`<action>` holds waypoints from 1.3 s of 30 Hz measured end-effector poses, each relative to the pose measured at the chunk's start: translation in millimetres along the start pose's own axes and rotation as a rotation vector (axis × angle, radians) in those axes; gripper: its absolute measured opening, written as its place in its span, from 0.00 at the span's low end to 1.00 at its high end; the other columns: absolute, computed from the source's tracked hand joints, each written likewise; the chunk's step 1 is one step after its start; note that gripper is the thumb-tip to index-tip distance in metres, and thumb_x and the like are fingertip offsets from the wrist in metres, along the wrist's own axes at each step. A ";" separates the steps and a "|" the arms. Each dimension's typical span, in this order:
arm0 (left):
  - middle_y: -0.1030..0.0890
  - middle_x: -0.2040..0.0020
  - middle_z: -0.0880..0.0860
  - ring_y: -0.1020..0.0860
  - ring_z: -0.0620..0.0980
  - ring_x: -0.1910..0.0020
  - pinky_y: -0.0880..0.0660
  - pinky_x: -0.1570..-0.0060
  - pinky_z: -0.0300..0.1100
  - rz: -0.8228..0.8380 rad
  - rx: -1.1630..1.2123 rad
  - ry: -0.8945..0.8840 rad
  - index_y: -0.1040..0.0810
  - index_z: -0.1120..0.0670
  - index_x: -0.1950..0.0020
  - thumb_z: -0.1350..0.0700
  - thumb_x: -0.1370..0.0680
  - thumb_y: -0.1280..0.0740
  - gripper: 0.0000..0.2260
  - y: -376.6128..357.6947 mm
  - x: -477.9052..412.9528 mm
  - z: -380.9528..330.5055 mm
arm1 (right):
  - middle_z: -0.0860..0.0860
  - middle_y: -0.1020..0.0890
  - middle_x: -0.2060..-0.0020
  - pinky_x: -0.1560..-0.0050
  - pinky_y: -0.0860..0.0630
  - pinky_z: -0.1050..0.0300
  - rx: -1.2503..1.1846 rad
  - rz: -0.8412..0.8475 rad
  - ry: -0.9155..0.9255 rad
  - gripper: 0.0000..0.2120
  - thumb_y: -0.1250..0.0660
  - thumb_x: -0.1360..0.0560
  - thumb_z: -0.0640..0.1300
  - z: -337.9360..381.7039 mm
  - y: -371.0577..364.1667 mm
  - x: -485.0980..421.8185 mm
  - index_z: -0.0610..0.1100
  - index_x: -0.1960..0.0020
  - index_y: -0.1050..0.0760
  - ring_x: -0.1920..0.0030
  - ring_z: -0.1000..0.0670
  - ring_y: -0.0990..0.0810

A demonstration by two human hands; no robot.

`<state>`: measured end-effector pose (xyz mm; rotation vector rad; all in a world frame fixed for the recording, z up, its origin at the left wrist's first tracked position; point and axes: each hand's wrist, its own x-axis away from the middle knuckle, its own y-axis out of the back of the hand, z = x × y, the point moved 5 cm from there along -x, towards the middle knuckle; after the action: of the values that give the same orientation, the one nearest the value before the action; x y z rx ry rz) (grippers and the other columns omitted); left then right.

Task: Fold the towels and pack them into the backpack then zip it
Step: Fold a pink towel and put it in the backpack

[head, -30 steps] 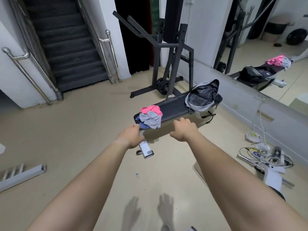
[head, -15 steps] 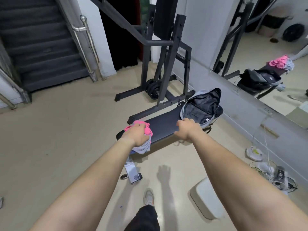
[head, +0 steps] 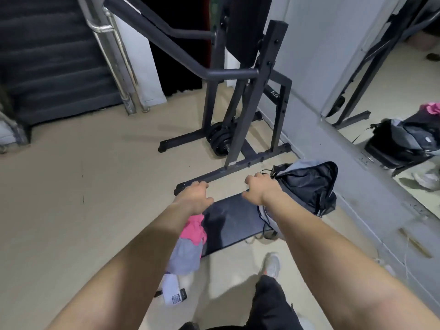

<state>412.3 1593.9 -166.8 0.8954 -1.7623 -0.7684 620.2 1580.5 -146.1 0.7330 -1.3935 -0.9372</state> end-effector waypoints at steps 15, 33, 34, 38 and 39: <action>0.34 0.27 0.57 0.29 0.57 0.31 0.32 0.32 0.49 -0.082 0.290 0.407 0.37 0.54 0.23 0.48 0.20 0.38 0.27 10.9 -140.8 -69.0 | 0.44 0.30 0.30 0.33 0.32 0.42 0.229 0.164 0.377 0.25 0.39 0.23 0.54 -53.9 66.8 -218.6 0.46 0.28 0.32 0.29 0.39 0.34; 0.32 0.30 0.56 0.31 0.59 0.31 0.30 0.35 0.54 -0.032 0.134 0.446 0.36 0.55 0.24 0.49 0.20 0.39 0.25 -187.0 -302.7 22.9 | 0.46 0.28 0.34 0.39 0.31 0.46 0.221 0.196 0.500 0.23 0.40 0.21 0.53 -71.5 -166.0 -362.6 0.46 0.28 0.32 0.34 0.42 0.29; 0.32 0.30 0.56 0.31 0.59 0.31 0.29 0.36 0.55 -0.045 0.118 0.454 0.36 0.55 0.24 0.49 0.20 0.39 0.25 -207.7 -321.2 30.8 | 0.45 0.28 0.34 0.39 0.30 0.46 0.221 0.172 0.511 0.24 0.40 0.21 0.54 -73.7 -186.6 -382.0 0.46 0.28 0.32 0.35 0.42 0.29; 0.33 0.29 0.55 0.32 0.58 0.30 0.29 0.36 0.56 -0.123 0.036 0.432 0.36 0.54 0.25 0.48 0.20 0.39 0.24 -276.5 -383.1 54.6 | 0.46 0.28 0.33 0.36 0.30 0.45 0.186 0.070 0.528 0.24 0.39 0.21 0.55 -79.2 -258.0 -442.5 0.47 0.28 0.32 0.33 0.42 0.30; 0.32 0.29 0.55 0.32 0.58 0.30 0.29 0.36 0.55 -0.156 0.016 0.420 0.36 0.54 0.25 0.48 0.20 0.40 0.24 -289.7 -395.8 59.6 | 0.46 0.29 0.32 0.35 0.30 0.45 0.180 0.051 0.528 0.24 0.39 0.22 0.54 -79.5 -272.4 -454.0 0.47 0.28 0.32 0.32 0.42 0.30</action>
<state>520.9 1780.2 -611.4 1.1239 -1.3427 -0.6110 694.7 1842.6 -606.9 0.9922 -1.0266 -0.5257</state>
